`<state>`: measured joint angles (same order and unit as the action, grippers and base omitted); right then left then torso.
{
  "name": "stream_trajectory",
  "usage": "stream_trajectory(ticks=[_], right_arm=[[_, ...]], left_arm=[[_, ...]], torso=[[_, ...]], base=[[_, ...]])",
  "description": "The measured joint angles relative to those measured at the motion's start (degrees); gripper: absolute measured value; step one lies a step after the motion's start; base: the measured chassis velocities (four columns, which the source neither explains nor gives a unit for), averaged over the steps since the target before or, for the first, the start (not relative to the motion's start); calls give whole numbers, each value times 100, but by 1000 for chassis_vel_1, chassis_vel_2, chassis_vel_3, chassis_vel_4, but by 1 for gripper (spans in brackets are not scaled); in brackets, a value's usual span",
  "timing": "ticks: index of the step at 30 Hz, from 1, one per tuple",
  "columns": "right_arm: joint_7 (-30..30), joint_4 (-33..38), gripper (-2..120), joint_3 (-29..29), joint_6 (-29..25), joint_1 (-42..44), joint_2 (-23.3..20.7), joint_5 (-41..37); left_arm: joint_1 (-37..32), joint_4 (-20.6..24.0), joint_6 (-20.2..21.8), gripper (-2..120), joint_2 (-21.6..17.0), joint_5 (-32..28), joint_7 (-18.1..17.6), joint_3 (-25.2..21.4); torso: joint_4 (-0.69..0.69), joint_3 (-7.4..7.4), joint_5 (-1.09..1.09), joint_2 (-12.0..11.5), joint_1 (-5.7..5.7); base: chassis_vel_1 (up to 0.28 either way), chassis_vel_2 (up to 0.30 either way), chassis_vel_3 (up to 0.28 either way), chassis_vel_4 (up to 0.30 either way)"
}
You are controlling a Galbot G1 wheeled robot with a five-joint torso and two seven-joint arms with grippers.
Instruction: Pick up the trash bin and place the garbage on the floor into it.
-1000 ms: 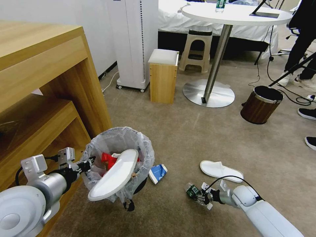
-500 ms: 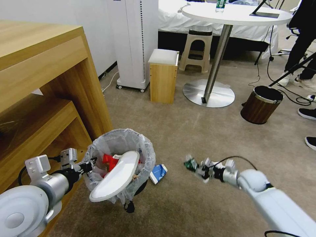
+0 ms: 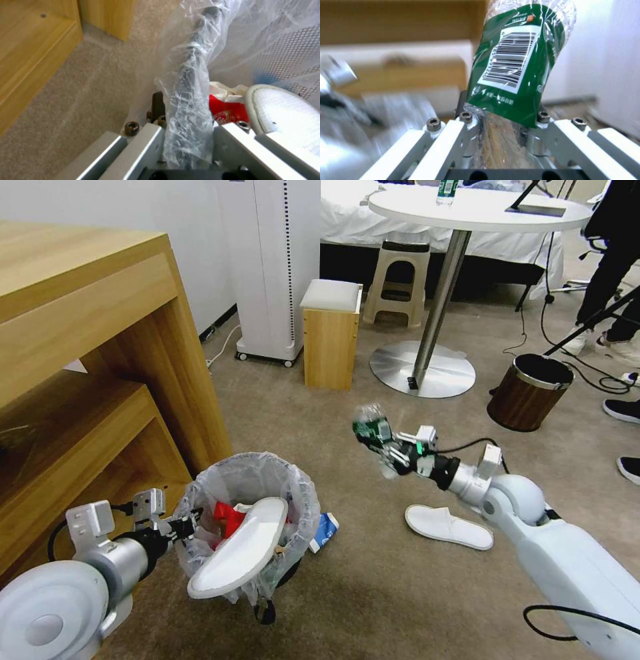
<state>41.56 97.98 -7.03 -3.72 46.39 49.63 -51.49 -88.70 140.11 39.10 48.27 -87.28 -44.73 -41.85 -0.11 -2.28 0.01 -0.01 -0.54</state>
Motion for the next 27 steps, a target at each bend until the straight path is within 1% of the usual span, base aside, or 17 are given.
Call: stream_trajectory(ticks=[1, 2, 4, 5, 8, 9, 11, 13, 15, 17, 18, 21, 22, 25, 27], right_arm=[[14, 70, 15, 142, -49, -121, 35, -225], [14, 70, 15, 142, -49, -121, 35, -225], [42, 215, 15, 509, -168, -470, 130, -647], [42, 215, 15, 509, -168, -470, 130, -647], [69, 280, 15, 1031, -293, -921, 314, -994], [69, 280, 15, 1031, -293, -921, 314, -994], [115, 216, 15, 1444, -425, -1209, 513, -1152], [215, 114, 15, 1716, -498, -1376, 687, -1201], [248, 83, 15, 1816, -519, -1419, 761, -1210], [304, -2, 15, 2107, -573, -1515, 996, -1219], [304, -2, 15, 2107, -573, -1515, 996, -1219], [402, -120, 15, 2413, -626, -1556, 1277, -1178], [402, -120, 15, 2413, -626, -1556, 1277, -1178], [456, -207, 15, 2628, -656, -1558, 1545, -1081], [458, -233, 15, 2660, -661, -1555, 1608, -1059]], left_arm=[[-1, 1, 2, 0, 8, -7, 3, 8], [-1, 1, 2, 0, 8, -7, 3, 8], [8, 28, 8, 0, 12, -32, 11, 11], [8, 28, 8, 0, 12, -32, 11, 11], [24, 41, 10, 0, 3, -75, 12, -9], [24, 41, 10, 0, 3, -75, 12, -9], [34, 40, 11, 0, 0, -88, 12, -18], [56, 28, 11, 0, 2, -105, 12, -18], [68, 21, 11, 0, 4, -110, 12, -17], [99, -1, 11, 0, 9, -135, 12, -17], [99, -1, 11, 0, 9, -135, 12, -17], [150, -48, 11, 0, 19, -157, 13, -17], [150, -48, 11, 0, 19, -157, 13, -17], [202, -76, 11, 0, 41, -188, 22, -9], [211, -81, 11, 0, 45, -193, 26, -7]], torso=[[0, 0, 0, 0, 0], [0, 0, 0, 0, 0], [0, 0, 1, 0, 0], [0, 0, 1, 0, 0], [0, 0, 1, 0, 0], [0, 0, 1, 0, 0], [1, 0, 0, 0, 0], [1, 0, 1, 0, 0], [1, 0, 1, 0, 0], [0, 0, 1, 0, 0], [0, 0, 1, 0, 0], [0, 0, 1, 0, 0], [0, 0, 1, 0, 0], [0, 0, 0, 0, 0], [0, 1, 1, 0, 0]], base=[[0, 0, 0, 0], [0, 0, 0, 0], [0, 0, 0, 0], [0, 0, 0, 0], [0, 0, 0, 0], [0, 0, 0, 0], [0, 0, 0, 0], [0, 0, 0, 0], [0, 0, 0, 0], [0, 0, 0, 0], [0, 0, 0, 0], [0, 0, 0, 0], [0, 0, 0, 0], [0, 0, 0, 0], [0, 0, 0, 0]])
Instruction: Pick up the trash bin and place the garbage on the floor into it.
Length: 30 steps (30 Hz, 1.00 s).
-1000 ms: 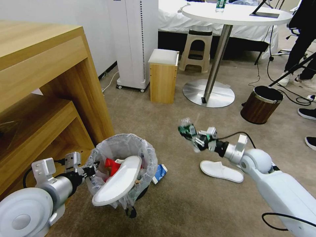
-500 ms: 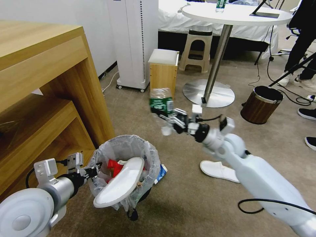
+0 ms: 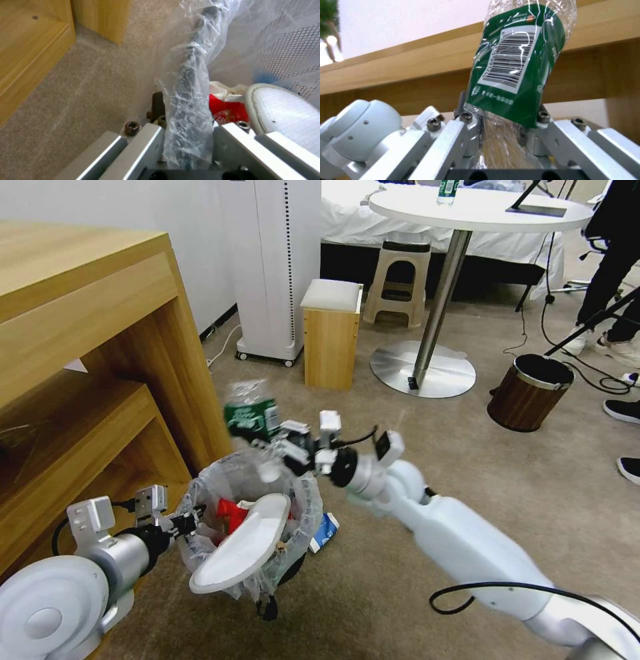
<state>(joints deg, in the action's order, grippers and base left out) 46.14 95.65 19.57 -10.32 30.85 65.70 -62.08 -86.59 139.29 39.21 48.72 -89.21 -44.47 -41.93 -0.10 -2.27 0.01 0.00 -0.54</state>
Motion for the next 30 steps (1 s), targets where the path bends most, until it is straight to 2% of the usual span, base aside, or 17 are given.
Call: stream_trajectory(ticks=[4, 10, 12, 17, 21, 28, 30], right_arm=[[37, -167, 15, 121, -59, 35, 202, 152], [118, -353, 15, 193, -122, 94, 172, 270], [164, -385, 18, 188, -129, 110, 131, 282], [172, -392, 39, 166, -136, 115, 55, 282], [173, -396, 48, 161, -140, 109, 37, 282], [176, -368, 78, 124, -148, 75, -14, 268], [177, -360, 82, 118, -149, 75, -22, 266]], left_arm=[[23, -14, 0, 0, -1, -10, 12, -2], [21, -10, 0, 0, -25, -25, 29, -37], [12, -9, 0, 0, -24, -25, 31, -42], [-13, 8, -1, 0, -24, -22, 36, -68], [-29, 16, -2, 0, -35, -22, 37, -82], [-54, 35, -5, 0, -42, -15, 39, -104], [-55, 37, -5, 0, -42, -14, 39, -104]], torso=[[1, 0, 0, 0, 0], [0, 0, -1, 0, 0], [0, 0, -1, 0, 0], [0, 0, -1, 0, 0], [-1, 0, -1, 0, 0], [0, 0, -2, 0, 0], [0, 0, -1, 0, 0]], base=[[0, 0, 0, 0], [0, 0, 0, 0], [0, 0, 0, 0], [0, 0, 0, 0], [0, 0, 0, 0], [0, 0, 0, 0], [0, 0, 0, 0]])
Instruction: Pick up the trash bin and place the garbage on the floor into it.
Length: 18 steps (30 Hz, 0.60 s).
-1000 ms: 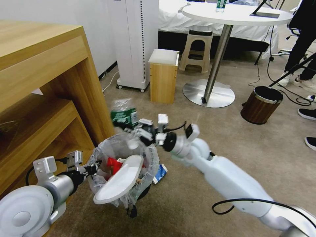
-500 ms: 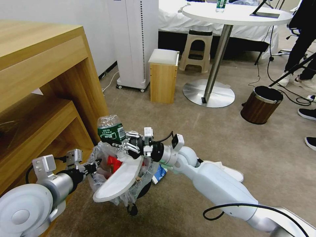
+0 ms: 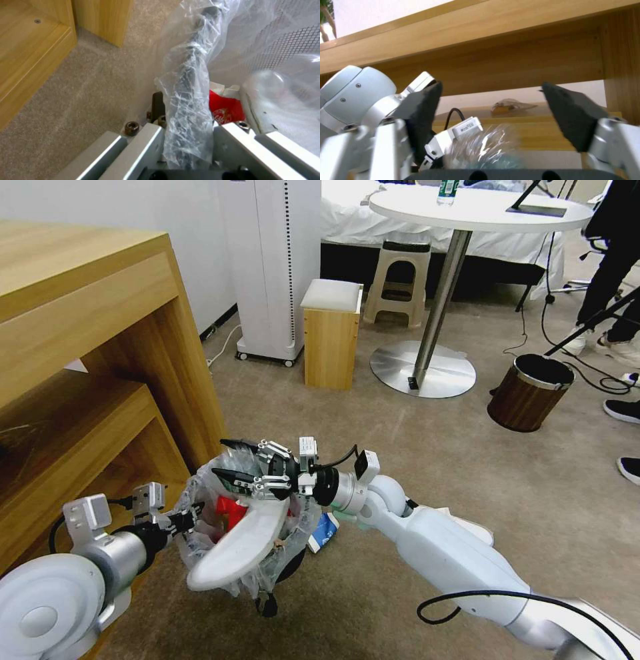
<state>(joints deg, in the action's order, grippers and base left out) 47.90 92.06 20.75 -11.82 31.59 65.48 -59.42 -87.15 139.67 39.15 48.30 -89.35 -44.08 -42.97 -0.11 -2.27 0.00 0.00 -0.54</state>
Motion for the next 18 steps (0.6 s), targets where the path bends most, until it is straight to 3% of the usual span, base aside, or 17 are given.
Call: stream_trajectory(ticks=[5, 16, 18], right_arm=[[-4, 35, 99, -53, -12, 0, -63, -5], [-33, 156, 100, -146, -47, 57, -262, -2], [-328, 264, 100, -226, -87, 92, -377, -2]], left_arm=[[-4, 13, -2, 0, -18, 5, 0, -17], [1, 22, -3, 0, -15, 9, 6, -18], [5, 6, -5, 0, -5, 20, 14, -42]], torso=[[0, 0, 0, 0, 0], [0, 0, 0, 0, 0], [1, 0, -1, 0, 0]], base=[[0, 0, 0, 0], [0, 0, 0, 0], [0, 0, 0, 0]])
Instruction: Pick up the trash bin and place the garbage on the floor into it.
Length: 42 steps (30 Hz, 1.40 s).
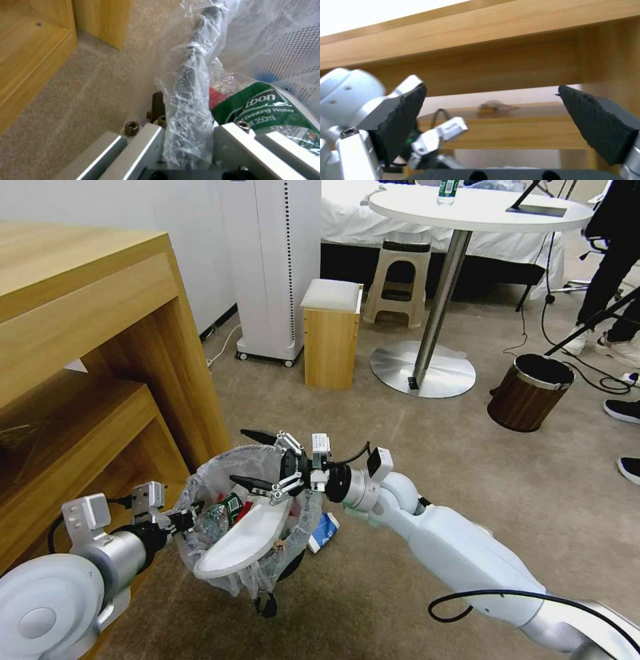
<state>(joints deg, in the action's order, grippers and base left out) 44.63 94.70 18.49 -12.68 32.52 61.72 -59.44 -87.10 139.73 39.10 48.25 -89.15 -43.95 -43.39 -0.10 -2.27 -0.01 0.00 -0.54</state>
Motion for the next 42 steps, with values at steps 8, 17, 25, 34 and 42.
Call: stream_trajectory(ticks=[8, 17, 25, 34, 42], right_arm=[[-611, 199, 100, -744, 486, 165, -535, 412], [-1335, 202, 100, -1546, 1029, 769, -976, 1036], [-1795, 91, 100, -1725, 1334, 1209, -1005, 1311], [-1922, -715, 100, -1439, 1996, 1177, -864, 1718], [-1356, -1182, 100, -1185, 2092, 995, -681, 1962]], left_arm=[[-14, -49, -20, 0, -104, 23, -14, -154], [-98, -20, -25, 0, -96, 23, -110, -293], [-258, 68, -27, 0, -103, -30, -152, -504], [-381, 161, -26, 0, -103, -111, -149, -678], [-398, 196, -23, 0, -52, -112, -147, -677]], torso=[[-1, 0, 0, 0, 0], [-1, 0, 0, 0, 0], [-1, 0, 0, 0, 0], [-1, 0, 1, 0, 0], [0, 0, 1, 0, 0]], base=[[0, 0, 0, 0], [0, 0, 0, 0], [0, 0, 0, 0], [0, 0, 0, 0], [0, 0, 0, 0]])
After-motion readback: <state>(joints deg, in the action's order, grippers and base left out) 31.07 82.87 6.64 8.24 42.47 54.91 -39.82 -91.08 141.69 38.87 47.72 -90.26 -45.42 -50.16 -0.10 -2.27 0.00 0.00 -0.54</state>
